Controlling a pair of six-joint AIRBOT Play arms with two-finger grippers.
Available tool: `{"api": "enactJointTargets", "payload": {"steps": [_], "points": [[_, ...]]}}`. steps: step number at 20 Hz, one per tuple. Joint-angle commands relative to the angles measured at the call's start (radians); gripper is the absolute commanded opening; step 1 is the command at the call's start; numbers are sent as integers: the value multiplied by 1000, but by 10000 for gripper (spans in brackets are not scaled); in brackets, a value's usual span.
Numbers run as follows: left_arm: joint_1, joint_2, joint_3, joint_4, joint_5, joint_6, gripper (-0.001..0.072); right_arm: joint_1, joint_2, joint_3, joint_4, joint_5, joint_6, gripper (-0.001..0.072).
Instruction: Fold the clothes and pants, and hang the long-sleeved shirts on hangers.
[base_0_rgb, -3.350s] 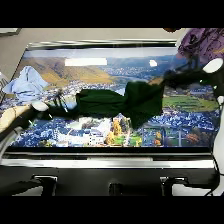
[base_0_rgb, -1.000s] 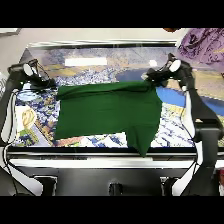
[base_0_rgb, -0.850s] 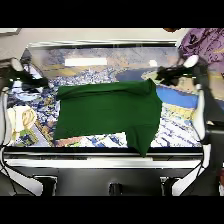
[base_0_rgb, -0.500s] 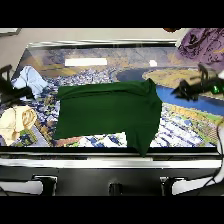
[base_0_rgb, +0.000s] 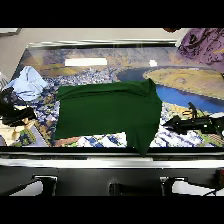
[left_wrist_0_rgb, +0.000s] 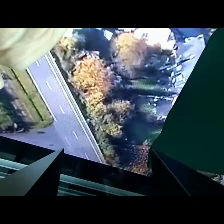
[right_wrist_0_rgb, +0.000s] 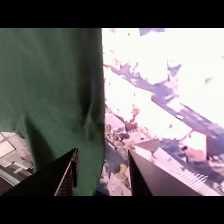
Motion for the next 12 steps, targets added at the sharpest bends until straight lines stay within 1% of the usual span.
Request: {"api": "enactJointTargets", "payload": {"steps": [1, 5, 9, 10, 11, 12], "points": [[0, 15, -24, 0, 27, 0, 621, 25, 5, -58, 49, -90, -79, 381], [0, 15, -24, 1, 27, 0, 620, 97, -49, -58, 88, -123, -108, 381], [0, 15, -24, 0, 27, 0, 620, 139, -66, -58, 124, -209, -123, 378], [0, 15, -24, 0, 27, 0, 620, 139, -66, -58, 130, -214, -127, 336], [0, 15, -24, -10, 6, -10, 615, 139, -66, -58, 127, -215, -131, 276], [0, 14, -24, -19, -11, -55, 611, 139, -66, -58, 123, -213, -130, 161]]}}
